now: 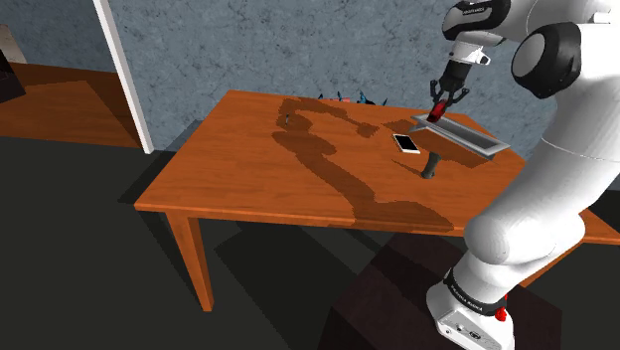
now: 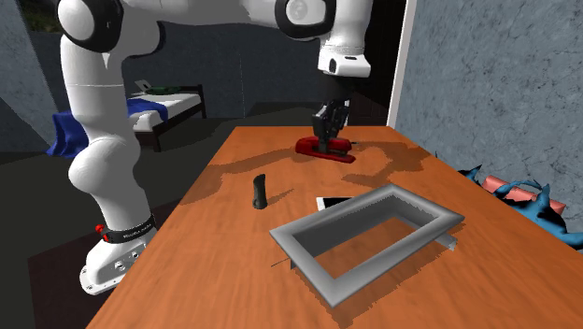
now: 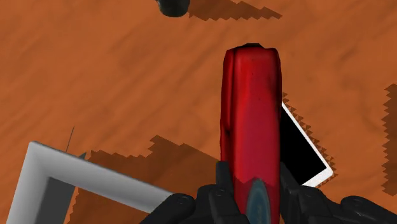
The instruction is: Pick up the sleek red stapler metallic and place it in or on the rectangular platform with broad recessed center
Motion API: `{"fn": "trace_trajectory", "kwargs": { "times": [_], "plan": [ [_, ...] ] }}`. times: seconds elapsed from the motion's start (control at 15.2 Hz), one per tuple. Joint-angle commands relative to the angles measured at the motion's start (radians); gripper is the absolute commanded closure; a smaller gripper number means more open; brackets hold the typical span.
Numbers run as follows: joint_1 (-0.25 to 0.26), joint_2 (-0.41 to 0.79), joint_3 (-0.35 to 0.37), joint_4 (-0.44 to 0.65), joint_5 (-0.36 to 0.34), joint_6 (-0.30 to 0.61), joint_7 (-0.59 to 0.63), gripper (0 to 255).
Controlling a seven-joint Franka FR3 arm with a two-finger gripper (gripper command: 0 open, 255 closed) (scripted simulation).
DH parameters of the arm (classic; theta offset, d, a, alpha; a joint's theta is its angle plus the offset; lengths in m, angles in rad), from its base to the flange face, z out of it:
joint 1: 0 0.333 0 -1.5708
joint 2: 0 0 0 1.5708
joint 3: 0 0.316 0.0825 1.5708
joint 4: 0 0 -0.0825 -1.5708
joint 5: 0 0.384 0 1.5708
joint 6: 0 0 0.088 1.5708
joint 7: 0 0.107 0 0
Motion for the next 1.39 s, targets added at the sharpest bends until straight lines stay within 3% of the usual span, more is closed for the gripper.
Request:
{"fn": "trace_trajectory", "kwargs": {
  "times": [0.0, 0.46, 0.79, 1.32],
  "plan": [
    [-0.031, 0.051, -0.020, 0.061, 0.020, -0.018, -0.051, 255],
    [-0.183, 0.281, -0.064, 0.363, 0.116, -0.124, -0.216, 255],
    [-0.352, 0.509, -0.059, 0.717, 0.203, -0.263, -0.294, 255],
    [-0.305, 0.460, -0.064, 0.523, 0.184, -0.121, -0.307, 255]
  ]
}}
